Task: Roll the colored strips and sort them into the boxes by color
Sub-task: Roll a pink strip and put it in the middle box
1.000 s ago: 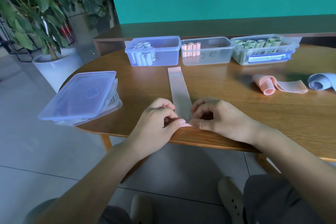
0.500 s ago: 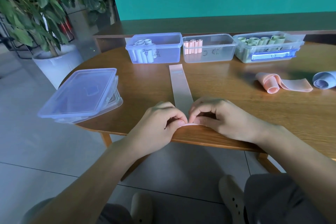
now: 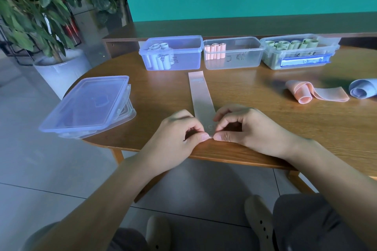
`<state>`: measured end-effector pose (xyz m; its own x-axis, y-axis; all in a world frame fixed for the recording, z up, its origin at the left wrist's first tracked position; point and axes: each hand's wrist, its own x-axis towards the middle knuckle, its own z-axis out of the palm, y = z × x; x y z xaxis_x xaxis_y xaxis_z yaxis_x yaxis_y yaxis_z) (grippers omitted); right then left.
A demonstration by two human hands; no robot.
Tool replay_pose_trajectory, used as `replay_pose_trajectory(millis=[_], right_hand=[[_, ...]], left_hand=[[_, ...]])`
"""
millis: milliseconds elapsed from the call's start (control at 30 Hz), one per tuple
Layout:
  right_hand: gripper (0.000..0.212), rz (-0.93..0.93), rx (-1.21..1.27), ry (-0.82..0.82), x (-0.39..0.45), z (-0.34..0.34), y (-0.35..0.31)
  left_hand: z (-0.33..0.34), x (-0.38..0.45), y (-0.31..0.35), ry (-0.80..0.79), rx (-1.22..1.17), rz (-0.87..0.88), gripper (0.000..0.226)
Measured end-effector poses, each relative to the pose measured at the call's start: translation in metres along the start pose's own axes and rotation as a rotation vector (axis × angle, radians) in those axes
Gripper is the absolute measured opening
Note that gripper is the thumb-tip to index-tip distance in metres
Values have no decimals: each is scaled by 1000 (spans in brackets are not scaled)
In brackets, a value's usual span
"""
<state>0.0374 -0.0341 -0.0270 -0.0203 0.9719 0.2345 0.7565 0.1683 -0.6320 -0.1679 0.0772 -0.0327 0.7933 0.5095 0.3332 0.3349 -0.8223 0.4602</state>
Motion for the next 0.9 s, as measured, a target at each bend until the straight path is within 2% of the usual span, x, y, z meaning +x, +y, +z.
replay_pose_trajectory(millis=[100, 300, 533, 633, 767, 900], right_hand=[[2, 14, -17, 6, 0, 0, -1], [14, 101, -34, 31, 5, 0, 1], [25, 142, -120, 37, 12, -1, 4], [29, 183, -142, 50, 14, -2, 5], [27, 177, -132, 52, 17, -3, 6], [15, 115, -31, 74, 15, 0, 5]], left_hand=[[1, 0, 0, 31, 25, -4, 16], [2, 4, 0, 47, 29, -67, 19], [4, 4, -1, 54, 65, -50, 16], [3, 6, 0, 73, 2, -78, 7], [3, 6, 0, 23, -31, 42, 11], [3, 6, -3, 2, 7, 84, 14]])
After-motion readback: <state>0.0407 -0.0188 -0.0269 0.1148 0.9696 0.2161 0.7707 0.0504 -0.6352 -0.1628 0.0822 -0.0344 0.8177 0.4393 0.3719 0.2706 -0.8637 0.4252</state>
